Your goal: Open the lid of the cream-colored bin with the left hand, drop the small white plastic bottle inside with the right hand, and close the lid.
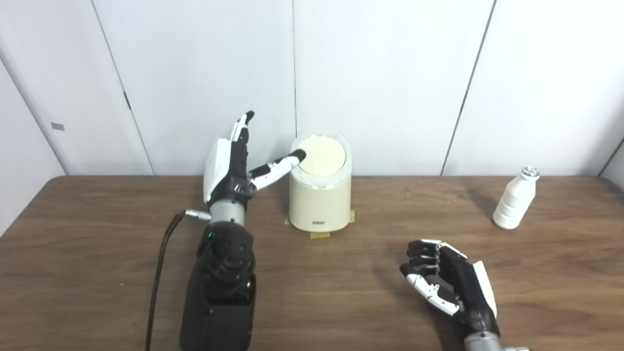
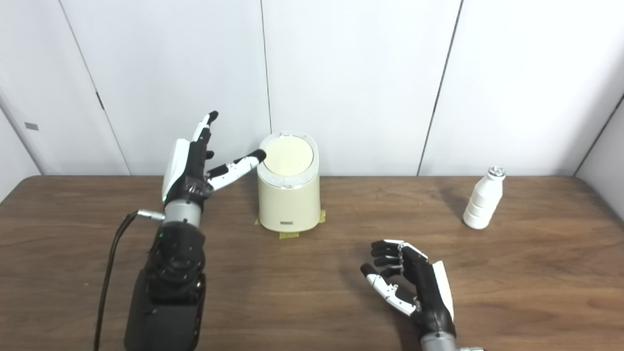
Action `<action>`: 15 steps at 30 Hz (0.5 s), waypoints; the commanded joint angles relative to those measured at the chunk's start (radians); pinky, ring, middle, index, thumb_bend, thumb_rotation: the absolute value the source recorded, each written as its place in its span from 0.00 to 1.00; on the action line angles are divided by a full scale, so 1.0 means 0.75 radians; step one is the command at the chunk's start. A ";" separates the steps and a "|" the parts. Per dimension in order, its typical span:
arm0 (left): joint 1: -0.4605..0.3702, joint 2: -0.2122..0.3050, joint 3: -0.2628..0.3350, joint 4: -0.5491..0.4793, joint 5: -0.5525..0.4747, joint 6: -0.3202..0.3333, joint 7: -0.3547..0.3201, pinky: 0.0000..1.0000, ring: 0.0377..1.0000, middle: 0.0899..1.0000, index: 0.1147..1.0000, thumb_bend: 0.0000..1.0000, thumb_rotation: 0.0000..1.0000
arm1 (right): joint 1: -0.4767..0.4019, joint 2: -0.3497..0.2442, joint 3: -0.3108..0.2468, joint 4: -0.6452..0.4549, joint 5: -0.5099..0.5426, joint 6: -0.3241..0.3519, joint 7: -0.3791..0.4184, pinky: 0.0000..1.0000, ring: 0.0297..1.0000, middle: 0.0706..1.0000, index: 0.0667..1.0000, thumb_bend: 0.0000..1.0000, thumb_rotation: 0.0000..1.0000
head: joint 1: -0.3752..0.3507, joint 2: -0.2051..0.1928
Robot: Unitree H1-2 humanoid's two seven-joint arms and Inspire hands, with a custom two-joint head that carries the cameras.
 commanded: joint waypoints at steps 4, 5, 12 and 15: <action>-0.132 -0.008 -0.019 0.068 0.080 -0.002 0.019 0.81 0.96 1.00 1.00 0.80 0.49 | -0.038 0.001 0.001 -0.019 0.008 -0.072 -0.016 0.49 0.58 0.59 0.58 0.30 0.23 | -0.004 -0.003; -0.139 0.005 -0.035 0.091 0.089 -0.002 0.026 0.82 0.96 1.00 1.00 0.79 0.50 | -0.038 0.001 0.002 -0.019 0.000 -0.068 -0.018 0.49 0.58 0.59 0.58 0.30 0.22 | -0.005 -0.004; -0.173 0.060 -0.107 0.234 0.089 -0.005 0.105 0.93 1.00 1.00 1.00 0.79 0.49 | -0.036 0.013 -0.001 -0.019 0.009 -0.072 -0.026 0.48 0.57 0.58 0.57 0.31 0.22 | -0.013 -0.005; -0.183 0.080 -0.127 0.273 0.073 -0.007 0.131 0.95 1.00 1.00 1.00 0.79 0.47 | -0.034 0.013 0.001 -0.026 -0.005 -0.062 -0.029 0.48 0.57 0.58 0.57 0.31 0.23 | -0.016 -0.008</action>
